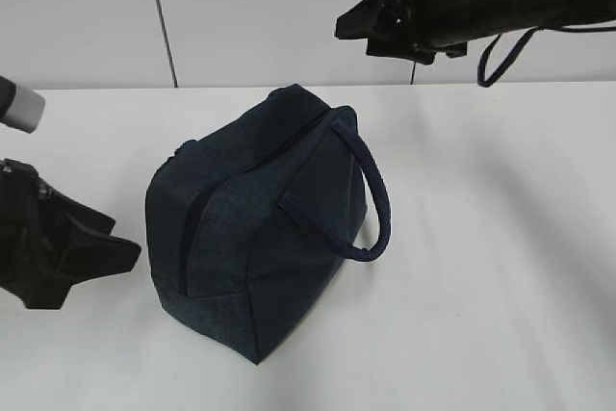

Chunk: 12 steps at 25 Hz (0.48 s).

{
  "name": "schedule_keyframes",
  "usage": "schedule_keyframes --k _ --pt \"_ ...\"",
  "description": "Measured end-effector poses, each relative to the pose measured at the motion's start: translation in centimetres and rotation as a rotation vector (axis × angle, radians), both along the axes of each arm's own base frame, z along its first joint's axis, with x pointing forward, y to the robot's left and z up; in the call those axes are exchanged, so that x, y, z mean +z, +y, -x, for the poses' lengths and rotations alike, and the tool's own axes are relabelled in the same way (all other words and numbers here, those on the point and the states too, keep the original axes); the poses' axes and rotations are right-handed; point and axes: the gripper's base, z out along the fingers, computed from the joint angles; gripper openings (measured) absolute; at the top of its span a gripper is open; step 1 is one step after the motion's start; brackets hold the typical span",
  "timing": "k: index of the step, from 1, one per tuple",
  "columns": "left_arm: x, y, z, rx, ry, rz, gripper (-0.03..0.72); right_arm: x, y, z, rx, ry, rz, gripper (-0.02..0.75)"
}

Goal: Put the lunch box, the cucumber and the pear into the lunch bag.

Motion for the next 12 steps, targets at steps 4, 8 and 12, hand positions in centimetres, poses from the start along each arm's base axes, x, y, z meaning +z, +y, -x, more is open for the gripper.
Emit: schedule_keyframes --k 4,8,12 --pt "1.0 1.1 1.3 0.082 0.030 -0.074 0.325 1.8 -0.3 3.5 0.070 0.046 0.260 0.390" --pt "2.3 2.4 2.8 0.214 0.042 -0.127 0.303 2.0 -0.5 7.8 0.088 0.128 0.457 0.337" --pt "3.9 3.3 4.7 0.319 0.038 -0.124 0.293 1.7 -0.5 12.0 0.067 0.185 0.523 0.328"
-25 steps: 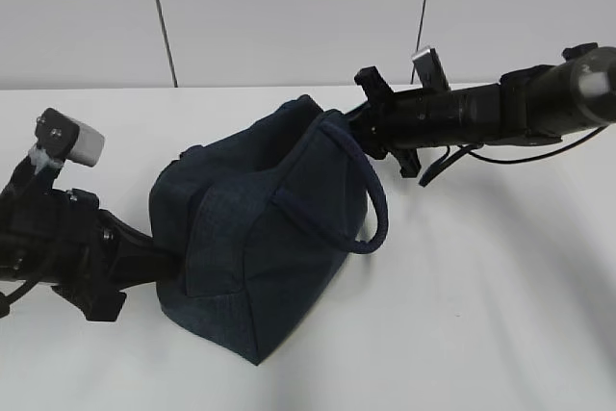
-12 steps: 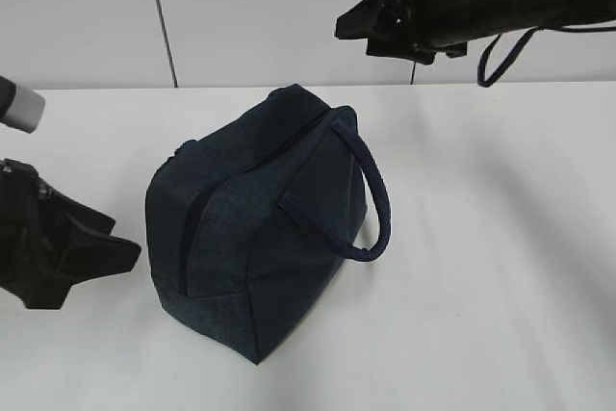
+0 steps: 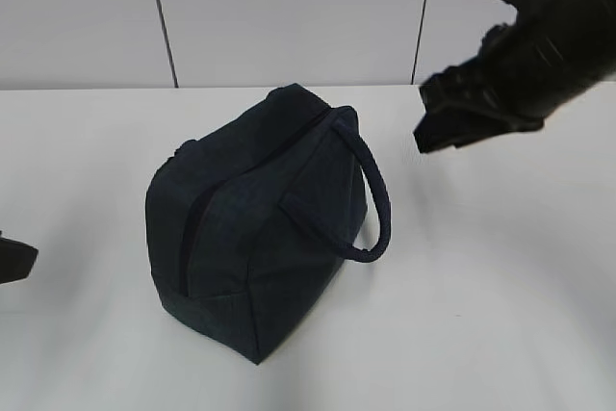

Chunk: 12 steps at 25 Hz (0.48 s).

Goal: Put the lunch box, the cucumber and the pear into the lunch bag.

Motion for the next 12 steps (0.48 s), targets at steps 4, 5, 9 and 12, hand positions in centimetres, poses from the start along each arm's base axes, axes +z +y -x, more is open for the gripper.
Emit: schedule_keyframes --k 4,5,9,12 --pt "1.1 0.9 2.1 0.075 -0.005 -0.018 0.276 -1.4 -0.9 6.0 -0.036 0.039 0.122 0.328" --pt "1.2 1.1 2.6 0.093 0.006 -0.020 0.274 -1.6 -1.3 7.3 -0.050 0.045 0.145 0.328" --pt "1.9 1.6 4.8 0.139 0.022 -0.006 0.274 -1.6 -3.7 12.0 -0.101 0.005 0.216 0.327" --pt "2.4 1.9 6.6 0.169 0.018 0.023 0.274 -1.4 -5.6 15.5 -0.138 -0.052 0.228 0.327"
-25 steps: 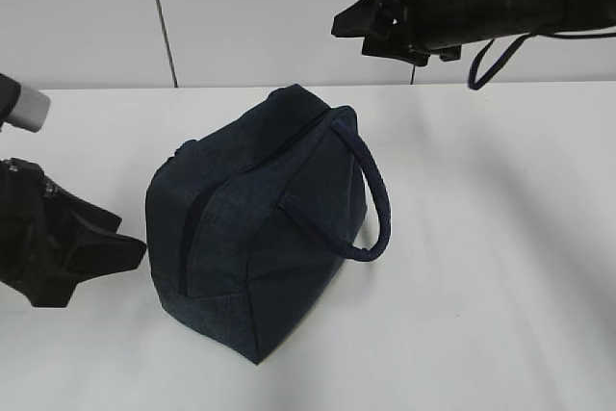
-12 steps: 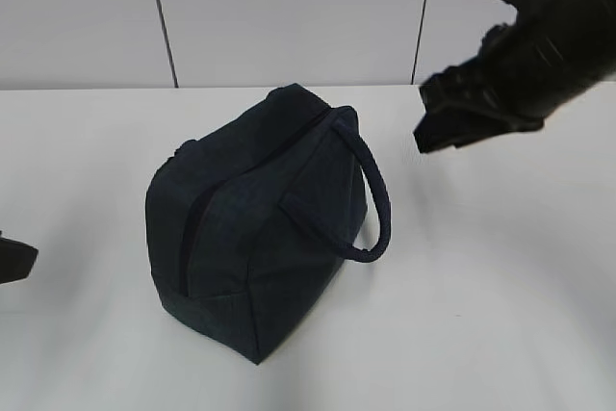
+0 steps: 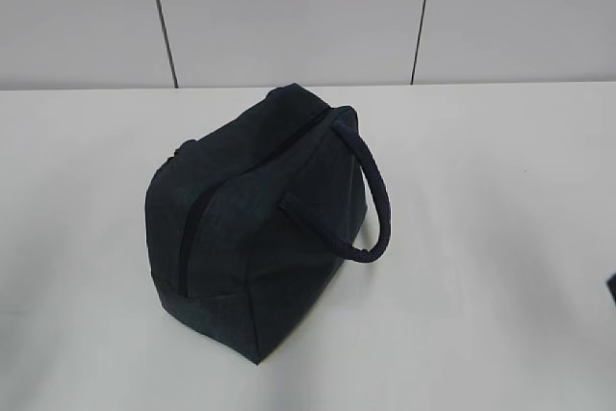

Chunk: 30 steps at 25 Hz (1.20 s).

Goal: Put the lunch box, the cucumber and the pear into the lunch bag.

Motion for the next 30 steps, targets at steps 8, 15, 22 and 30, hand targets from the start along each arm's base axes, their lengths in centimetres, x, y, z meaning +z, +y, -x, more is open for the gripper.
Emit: schedule_keyframes --k 8,15,22,30 --pt "0.3 1.8 5.3 0.055 -0.033 -0.068 0.269 1.1 -4.4 9.3 -0.034 -0.227 -0.031 0.327" --pt "0.3 2.7 8.8 0.080 -0.150 -0.066 0.269 0.5 -7.4 15.1 -0.089 -0.368 -0.039 0.327" --pt "-0.1 3.5 11.7 0.107 -0.287 -0.063 0.269 -0.2 -7.8 16.2 -0.064 -0.418 -0.033 0.326" --pt "0.0 3.7 12.0 0.122 -0.304 -0.077 0.269 -0.4 -7.6 15.9 -0.045 -0.435 -0.038 0.325"
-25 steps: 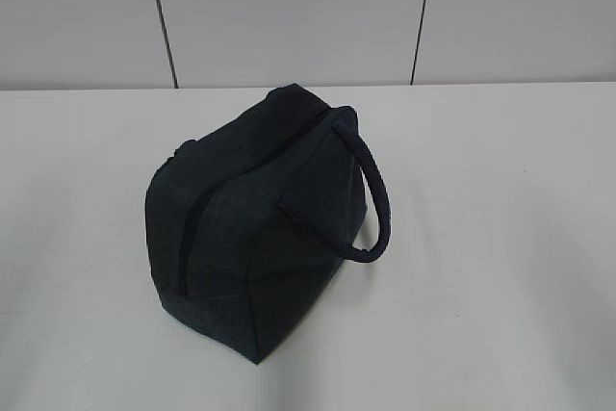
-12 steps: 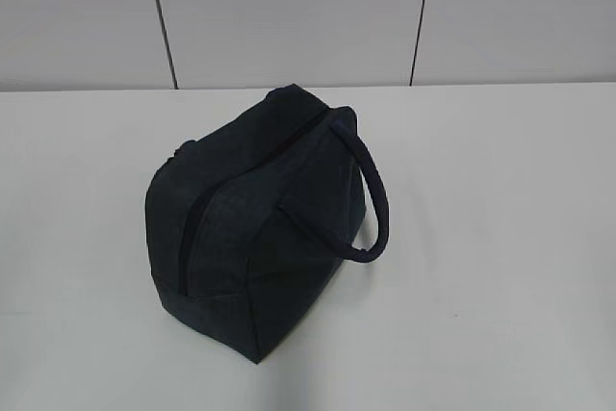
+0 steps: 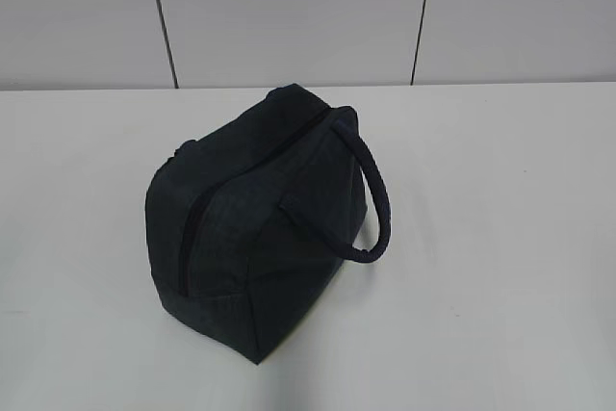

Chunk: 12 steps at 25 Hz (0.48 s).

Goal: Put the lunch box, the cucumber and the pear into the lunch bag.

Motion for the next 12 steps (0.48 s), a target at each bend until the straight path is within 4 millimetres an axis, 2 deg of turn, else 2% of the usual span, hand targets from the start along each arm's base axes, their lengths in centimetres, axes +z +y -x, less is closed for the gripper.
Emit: schedule_keyframes --k 12 --pt "0.31 -0.11 -0.70 0.000 -0.081 0.012 0.258 -0.36 0.43 -0.74 0.019 -0.043 -0.012 0.319"
